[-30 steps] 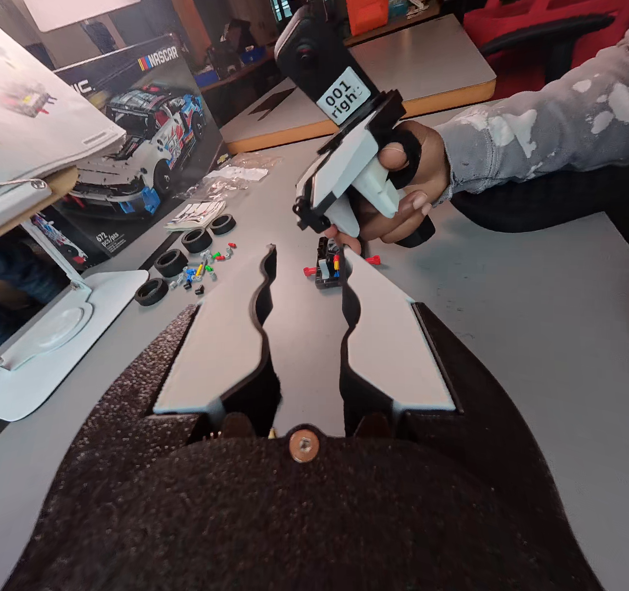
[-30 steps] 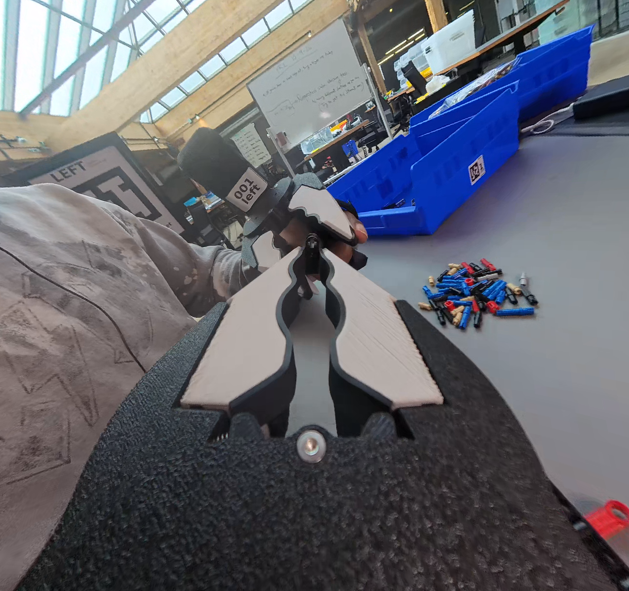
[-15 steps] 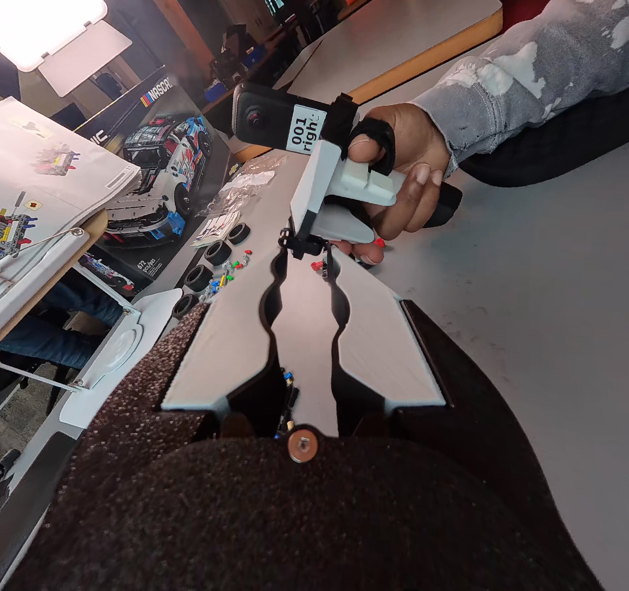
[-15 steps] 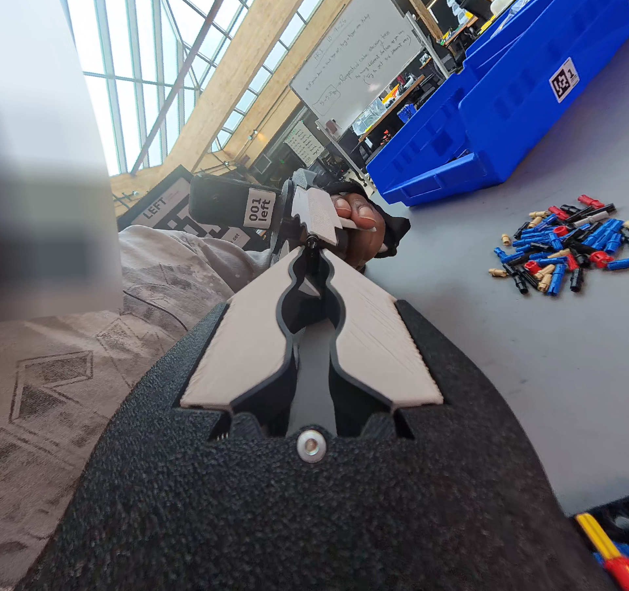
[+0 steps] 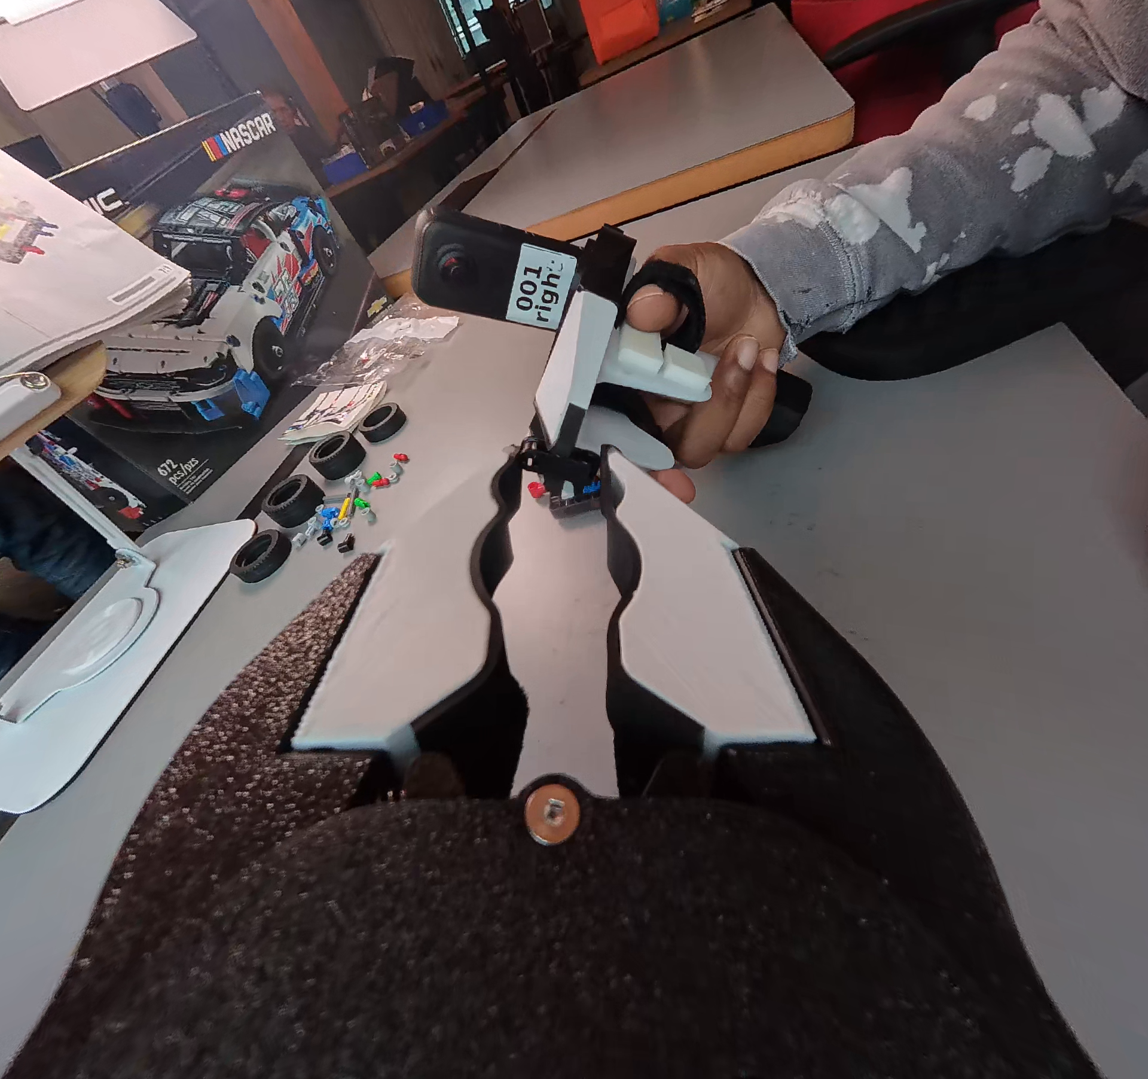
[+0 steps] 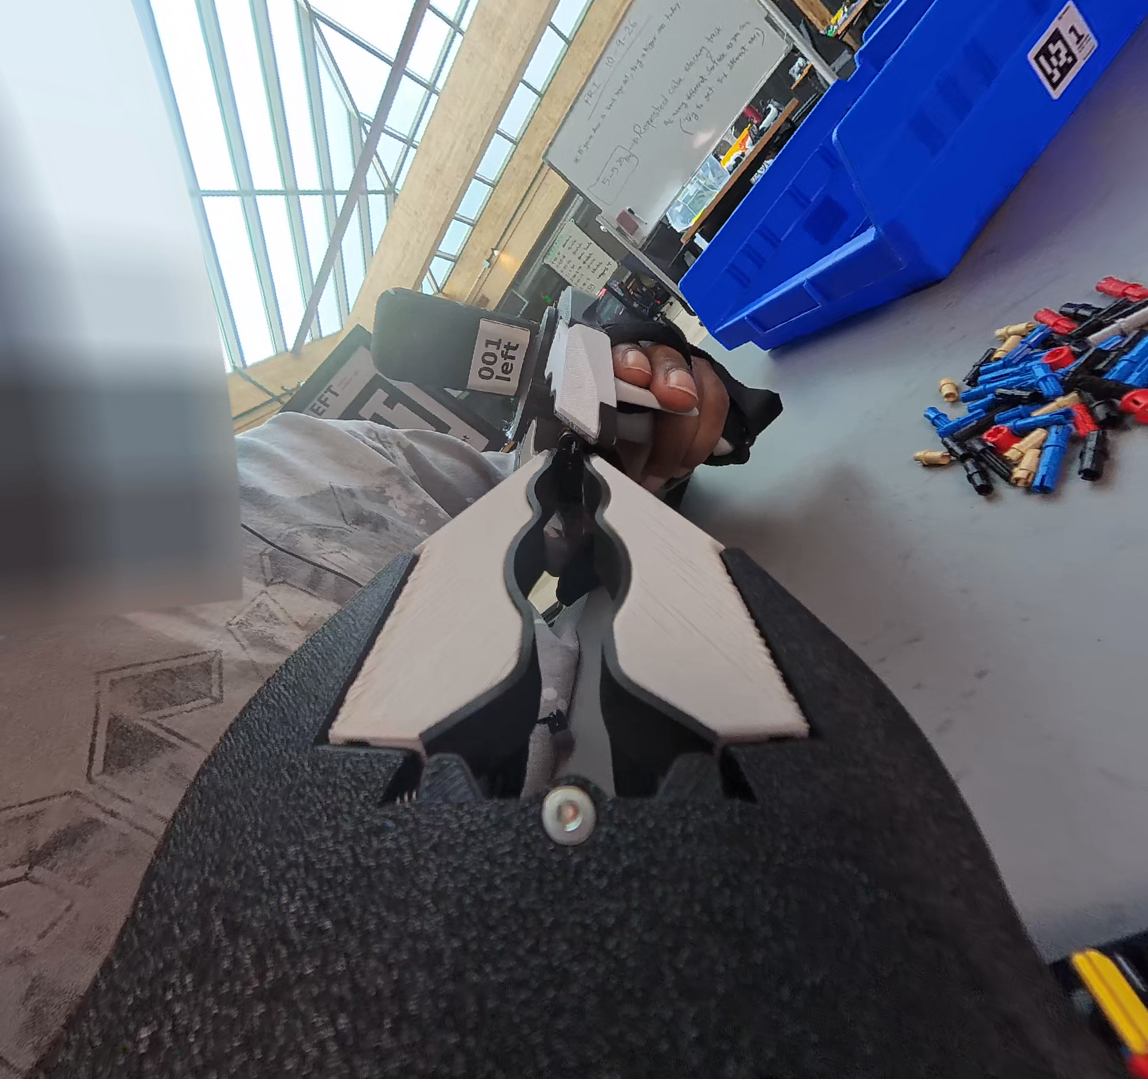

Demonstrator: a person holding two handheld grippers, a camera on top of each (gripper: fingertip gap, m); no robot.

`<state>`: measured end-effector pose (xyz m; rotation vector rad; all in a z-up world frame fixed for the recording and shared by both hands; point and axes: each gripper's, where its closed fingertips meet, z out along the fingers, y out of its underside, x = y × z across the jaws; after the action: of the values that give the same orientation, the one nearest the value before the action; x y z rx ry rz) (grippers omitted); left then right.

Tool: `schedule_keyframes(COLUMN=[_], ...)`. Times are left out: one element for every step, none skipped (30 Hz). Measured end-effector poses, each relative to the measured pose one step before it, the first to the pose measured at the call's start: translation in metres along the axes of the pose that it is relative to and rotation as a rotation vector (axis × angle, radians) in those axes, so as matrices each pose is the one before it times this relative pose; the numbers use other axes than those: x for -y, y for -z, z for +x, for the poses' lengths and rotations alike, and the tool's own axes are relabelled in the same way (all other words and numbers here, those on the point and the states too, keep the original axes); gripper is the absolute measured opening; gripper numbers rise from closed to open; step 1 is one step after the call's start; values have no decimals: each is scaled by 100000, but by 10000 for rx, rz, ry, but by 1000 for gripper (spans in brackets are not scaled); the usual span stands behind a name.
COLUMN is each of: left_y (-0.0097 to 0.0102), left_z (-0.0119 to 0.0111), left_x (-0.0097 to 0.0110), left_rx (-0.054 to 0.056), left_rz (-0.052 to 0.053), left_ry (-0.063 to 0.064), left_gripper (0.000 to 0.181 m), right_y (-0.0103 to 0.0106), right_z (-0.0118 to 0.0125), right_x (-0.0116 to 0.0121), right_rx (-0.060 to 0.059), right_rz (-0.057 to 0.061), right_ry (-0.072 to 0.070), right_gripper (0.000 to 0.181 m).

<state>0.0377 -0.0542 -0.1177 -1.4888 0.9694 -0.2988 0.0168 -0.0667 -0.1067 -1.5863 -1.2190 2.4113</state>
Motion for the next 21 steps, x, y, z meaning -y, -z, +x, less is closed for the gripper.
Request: schedule_keyframes(left_y=[-5,4,6,33,74,142,215,264,297,322,334,393,545,758,941,964,617,162,-161,-342,-336], left_z=[-20,-30,-30,-34,-128,-227,-320,-395,-429,-459,-605,-932,-1486,-2335,-3199,-3769,-3591,-2878,-2164,-1435,-786], left_x=[-13,-42,-8,48,72,130,142,148,147,113,17,-102,-210,-338,-543,-955,-1620,-2376,-2507,-2142,-1437], left_rx=[18,17,2,-20,7,52,69,92,115,132,231,399,650,1022,1335,1454,1153,632,278,-9,-216], left_rz=[-36,-34,11,36,55,87,83,70,68,45,-34,-153,-272,-397,-496,-655,-971,-1356,-1337,-982,-533], left_ry=[-27,-15,34,75,89,87,93,99,88,59,-6,-122,-222,-215,-46,242,474,643,748,712,693], left_gripper=[25,25,25,24,24,24,24,24,24,25,25,25,25,24,24,24,24,25,25,25,25], right_y=[6,2,-17,-1,97,228,340,418,439,478,450,445,458,492,515,524,516,524,542,534,509], right_z=[24,31,-17,-12,-13,55,78,81,167,306,254,251,232,230,331,426,557,686,770,927,1107], right_x=[-10,-21,3,66,209,389,532,592,683,803,768,704,709,717,731,641,509,400,265,44,-249], right_rx=[-22,-37,-16,-32,-59,-111,-142,-145,-243,-385,-391,-411,-421,-421,-445,-452,-450,-450,-439,-478,-555], right_rz=[13,5,19,28,94,163,204,213,234,295,255,172,150,128,91,4,-104,-179,-248,-339,-466], right_ry=[-48,-16,-14,24,106,125,161,209,313,455,542,569,604,620,630,623,584,540,548,573,609], right_gripper=[7,7,7,7,8,10,13,15,16,17,18,19,20,21,22,22,24,26,27,28,31])
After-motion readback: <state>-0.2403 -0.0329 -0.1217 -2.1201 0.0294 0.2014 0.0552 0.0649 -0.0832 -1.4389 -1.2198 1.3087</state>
